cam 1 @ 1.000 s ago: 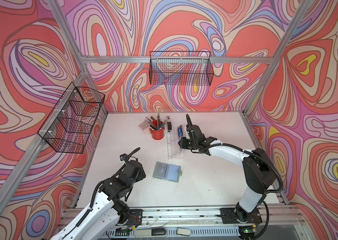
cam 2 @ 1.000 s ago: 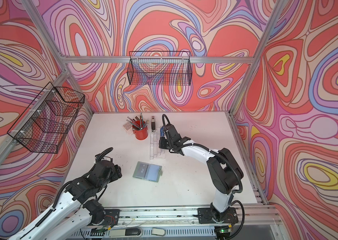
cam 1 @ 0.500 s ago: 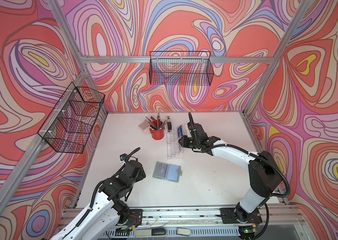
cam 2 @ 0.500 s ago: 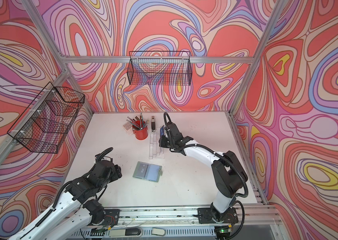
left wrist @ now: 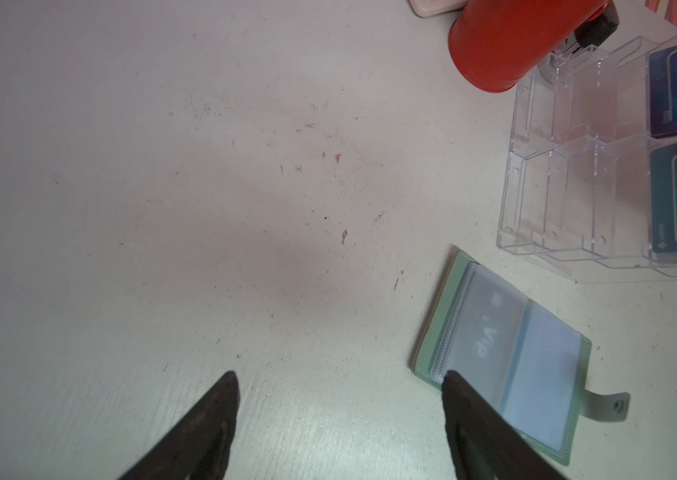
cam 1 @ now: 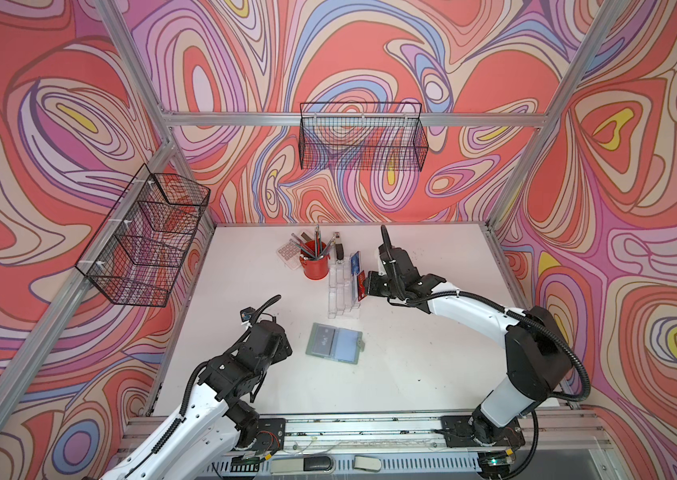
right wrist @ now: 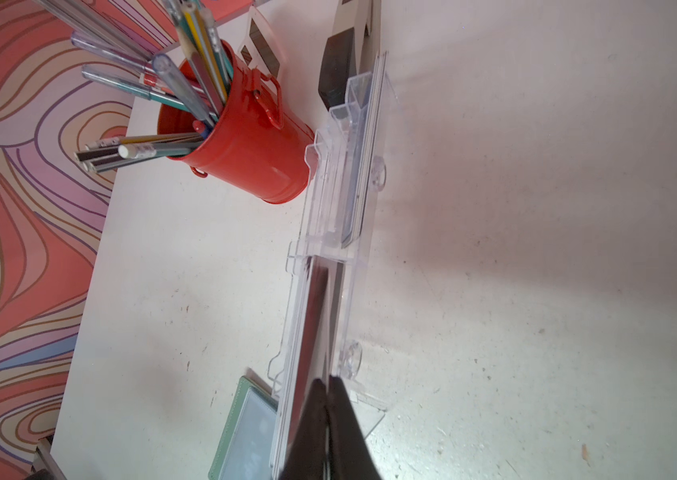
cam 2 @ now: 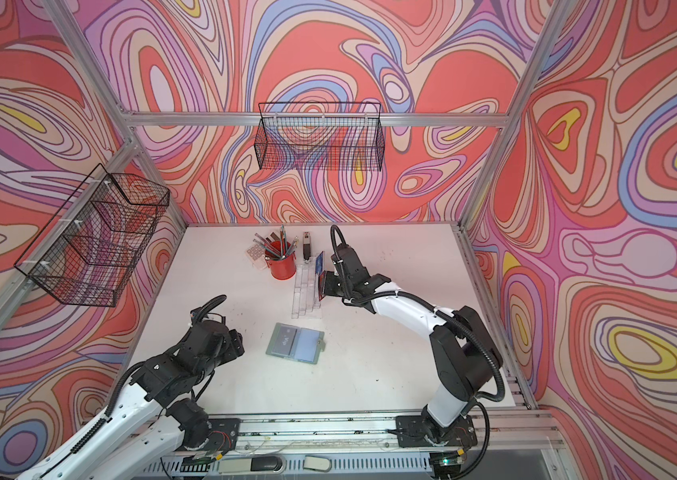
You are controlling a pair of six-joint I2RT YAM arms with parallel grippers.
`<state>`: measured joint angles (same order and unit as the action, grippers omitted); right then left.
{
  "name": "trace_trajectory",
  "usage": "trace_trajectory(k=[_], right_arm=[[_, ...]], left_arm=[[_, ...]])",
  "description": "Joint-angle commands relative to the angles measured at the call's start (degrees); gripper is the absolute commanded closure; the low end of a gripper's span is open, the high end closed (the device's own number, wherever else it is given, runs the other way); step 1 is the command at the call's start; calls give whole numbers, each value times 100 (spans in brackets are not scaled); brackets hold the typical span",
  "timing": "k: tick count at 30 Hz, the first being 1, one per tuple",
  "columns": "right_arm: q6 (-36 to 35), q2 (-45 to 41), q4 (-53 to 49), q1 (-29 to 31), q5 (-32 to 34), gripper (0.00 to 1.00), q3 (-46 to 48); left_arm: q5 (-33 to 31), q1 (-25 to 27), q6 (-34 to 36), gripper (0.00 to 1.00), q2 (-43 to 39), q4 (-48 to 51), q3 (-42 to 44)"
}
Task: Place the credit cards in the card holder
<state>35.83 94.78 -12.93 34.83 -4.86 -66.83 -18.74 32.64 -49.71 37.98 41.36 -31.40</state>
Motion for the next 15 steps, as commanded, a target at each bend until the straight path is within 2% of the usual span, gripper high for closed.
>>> trace_trajectory(k=[1, 5, 8, 13, 15], right_arm=[[-25, -194, -103, -21, 254, 100, 97], [71, -436, -191, -20, 563, 100, 261], [259, -895, -81, -18, 735, 100, 619], [910, -2003, 766, 34, 731, 100, 1901], [1254, -2412, 1270, 205, 788, 100, 2477]], left_arm=[[6, 23, 5, 21, -1, 122, 64], [368, 23, 135, 19, -35, -103, 117], [1014, 23, 310, 17, -41, -993, 605], [1121, -16, 16, 11, 269, -1371, 780], [1400, -56, 154, 11, 474, -1640, 824]])
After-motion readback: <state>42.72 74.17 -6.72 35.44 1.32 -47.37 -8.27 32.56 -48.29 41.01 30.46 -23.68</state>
